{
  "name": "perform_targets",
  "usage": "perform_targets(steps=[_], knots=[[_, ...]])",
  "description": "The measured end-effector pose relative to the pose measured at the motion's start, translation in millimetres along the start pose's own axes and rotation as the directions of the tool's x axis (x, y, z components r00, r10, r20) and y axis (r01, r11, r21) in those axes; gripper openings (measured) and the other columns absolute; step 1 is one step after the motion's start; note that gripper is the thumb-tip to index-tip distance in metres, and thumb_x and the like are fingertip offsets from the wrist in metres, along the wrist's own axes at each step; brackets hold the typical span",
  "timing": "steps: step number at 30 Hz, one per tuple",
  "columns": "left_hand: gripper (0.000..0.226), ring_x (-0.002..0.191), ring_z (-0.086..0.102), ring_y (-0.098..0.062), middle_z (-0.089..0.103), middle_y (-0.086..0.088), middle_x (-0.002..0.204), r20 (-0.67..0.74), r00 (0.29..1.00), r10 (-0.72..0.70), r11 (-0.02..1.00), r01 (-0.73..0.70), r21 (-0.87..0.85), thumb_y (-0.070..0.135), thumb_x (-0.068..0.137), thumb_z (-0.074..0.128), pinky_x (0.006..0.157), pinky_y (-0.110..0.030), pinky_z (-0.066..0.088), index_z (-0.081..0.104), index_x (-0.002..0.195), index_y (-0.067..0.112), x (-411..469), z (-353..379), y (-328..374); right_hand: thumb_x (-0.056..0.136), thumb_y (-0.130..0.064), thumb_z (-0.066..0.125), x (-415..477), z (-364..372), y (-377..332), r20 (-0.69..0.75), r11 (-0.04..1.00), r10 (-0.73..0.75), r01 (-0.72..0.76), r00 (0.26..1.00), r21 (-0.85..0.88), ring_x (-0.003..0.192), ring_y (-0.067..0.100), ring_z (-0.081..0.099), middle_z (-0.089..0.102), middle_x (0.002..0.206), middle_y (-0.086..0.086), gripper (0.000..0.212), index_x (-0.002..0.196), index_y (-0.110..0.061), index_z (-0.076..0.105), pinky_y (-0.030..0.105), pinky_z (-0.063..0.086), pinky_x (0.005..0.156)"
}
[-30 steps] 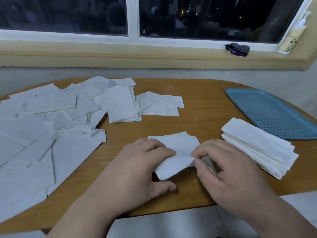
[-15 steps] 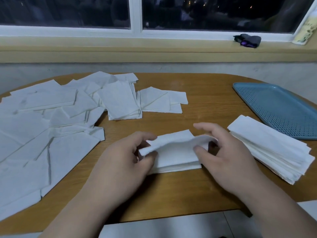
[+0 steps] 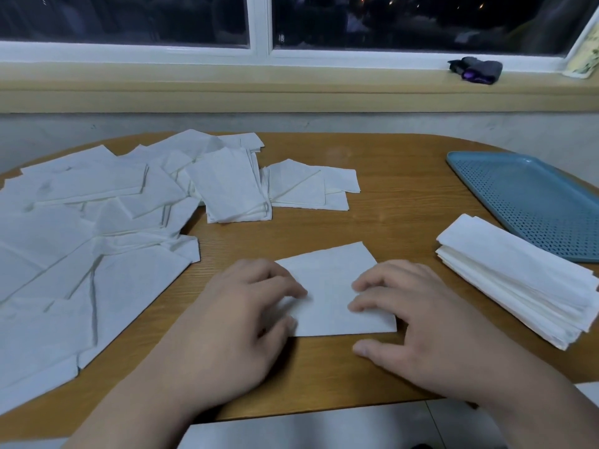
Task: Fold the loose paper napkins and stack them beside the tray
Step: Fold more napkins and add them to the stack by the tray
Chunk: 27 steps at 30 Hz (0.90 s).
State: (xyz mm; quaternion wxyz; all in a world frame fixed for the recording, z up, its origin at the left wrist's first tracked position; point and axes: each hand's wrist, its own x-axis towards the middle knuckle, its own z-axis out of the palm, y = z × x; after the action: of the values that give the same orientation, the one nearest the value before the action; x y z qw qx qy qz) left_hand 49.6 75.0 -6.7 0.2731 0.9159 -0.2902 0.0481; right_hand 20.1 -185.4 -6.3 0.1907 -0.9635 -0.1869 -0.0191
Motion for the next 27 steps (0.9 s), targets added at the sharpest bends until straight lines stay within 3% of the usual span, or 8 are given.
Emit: perform_targets(steps=[2, 5, 8, 11, 18, 22, 24, 27], knots=[[0.031, 0.116, 0.048, 0.005, 0.052, 0.033, 0.117, 0.047, 0.999, 0.027, 1.0, -0.028, 0.006, 0.047, 0.083, 0.06, 0.101, -0.032, 0.044, 0.064, 0.113, 0.045, -0.8, 0.4, -0.5, 0.081, -0.065, 0.053, -0.7, 1.7, 1.0, -0.041, 0.999, -0.03, 0.029, 0.999, -0.031, 0.12, -0.008, 0.04, 0.053, 0.114, -0.033, 0.034, 0.103, -0.044, 0.068, 0.024, 0.033, 0.102], [0.039, 0.118, 0.044, 0.01, 0.051, 0.035, 0.117, 0.074, 0.996, 0.048, 0.999, -0.049, 0.009, 0.061, 0.079, 0.053, 0.104, -0.026, 0.038, 0.064, 0.114, 0.046, -1.3, 0.3, -0.7, 0.088, -0.048, 0.053, 2.7, 3.5, 0.3, -0.084, 0.997, -0.057, 0.052, 0.995, -0.06, 0.105, -0.006, 0.052, 0.061, 0.1, -0.029, 0.016, 0.084, -0.04, 0.066, 0.026, 0.039, 0.099], [0.046, 0.119, 0.04, 0.013, 0.05, 0.036, 0.118, 0.089, 0.995, 0.036, 0.999, -0.037, 0.014, 0.068, 0.075, 0.05, 0.104, -0.02, 0.034, 0.064, 0.114, 0.047, -1.5, 2.3, 0.2, 0.088, -0.051, 0.052, 3.7, 3.1, 0.7, -0.056, 0.998, -0.037, 0.035, 0.998, -0.044, 0.106, -0.005, 0.052, 0.06, 0.099, -0.029, 0.013, 0.083, -0.042, 0.059, 0.021, 0.033, 0.101], [0.042, 0.118, 0.041, 0.011, 0.05, 0.035, 0.117, 0.089, 0.996, 0.03, 0.999, -0.032, 0.021, 0.064, 0.077, 0.055, 0.103, -0.018, 0.033, 0.064, 0.113, 0.047, -1.5, 3.6, -0.4, 0.082, -0.067, 0.051, 0.7, 4.8, 2.5, -0.025, 1.0, -0.005, 0.004, 1.0, -0.024, 0.115, -0.008, 0.043, 0.054, 0.108, -0.032, 0.029, 0.097, -0.045, 0.059, 0.014, 0.029, 0.101], [0.042, 0.118, 0.04, 0.012, 0.051, 0.034, 0.117, 0.091, 0.995, 0.041, 0.999, -0.043, 0.024, 0.061, 0.077, 0.061, 0.104, -0.019, 0.033, 0.064, 0.115, 0.045, -0.2, 4.0, -4.6, 0.093, -0.05, 0.048, 4.0, 6.6, 0.8, -0.087, 0.997, -0.045, 0.04, 0.995, -0.065, 0.106, -0.003, 0.05, 0.057, 0.099, -0.029, 0.02, 0.087, -0.041, 0.065, 0.019, 0.038, 0.092], [0.044, 0.115, 0.045, 0.008, 0.052, 0.033, 0.116, 0.057, 0.997, 0.044, 0.999, -0.045, 0.002, 0.068, 0.074, 0.058, 0.099, -0.022, 0.039, 0.066, 0.111, 0.045, 1.1, 3.3, -3.3, 0.093, -0.036, 0.061, 3.2, 2.3, -2.7, -0.194, 0.994, 0.018, 0.004, 0.981, 0.112, 0.105, 0.002, 0.057, 0.062, 0.1, -0.025, 0.01, 0.084, -0.038, 0.065, 0.024, 0.046, 0.085], [0.028, 0.105, 0.054, 0.004, 0.059, 0.029, 0.107, -0.039, 0.998, 0.05, 0.998, -0.051, -0.032, 0.058, 0.08, 0.061, 0.088, -0.023, 0.045, 0.069, 0.101, 0.041, 4.2, 1.9, 1.7, 0.092, -0.033, 0.062, 4.7, -1.7, -7.0, -0.258, 0.963, 0.096, -0.024, 0.961, 0.268, 0.101, 0.006, 0.061, 0.066, 0.1, -0.021, 0.012, 0.081, -0.036, 0.066, 0.024, 0.048, 0.079], [0.008, 0.088, 0.061, 0.001, 0.065, 0.022, 0.089, -0.24, 0.968, -0.076, 0.978, 0.026, -0.205, 0.037, 0.086, 0.064, 0.072, -0.01, 0.041, 0.07, 0.082, 0.039, 11.1, -1.8, 11.3, 0.087, -0.035, 0.066, 9.7, -11.4, -16.7, -0.318, 0.859, 0.238, -0.046, 0.918, 0.51, 0.094, 0.004, 0.064, 0.07, 0.096, -0.017, 0.004, 0.086, -0.033, 0.069, 0.018, 0.048, 0.076]])
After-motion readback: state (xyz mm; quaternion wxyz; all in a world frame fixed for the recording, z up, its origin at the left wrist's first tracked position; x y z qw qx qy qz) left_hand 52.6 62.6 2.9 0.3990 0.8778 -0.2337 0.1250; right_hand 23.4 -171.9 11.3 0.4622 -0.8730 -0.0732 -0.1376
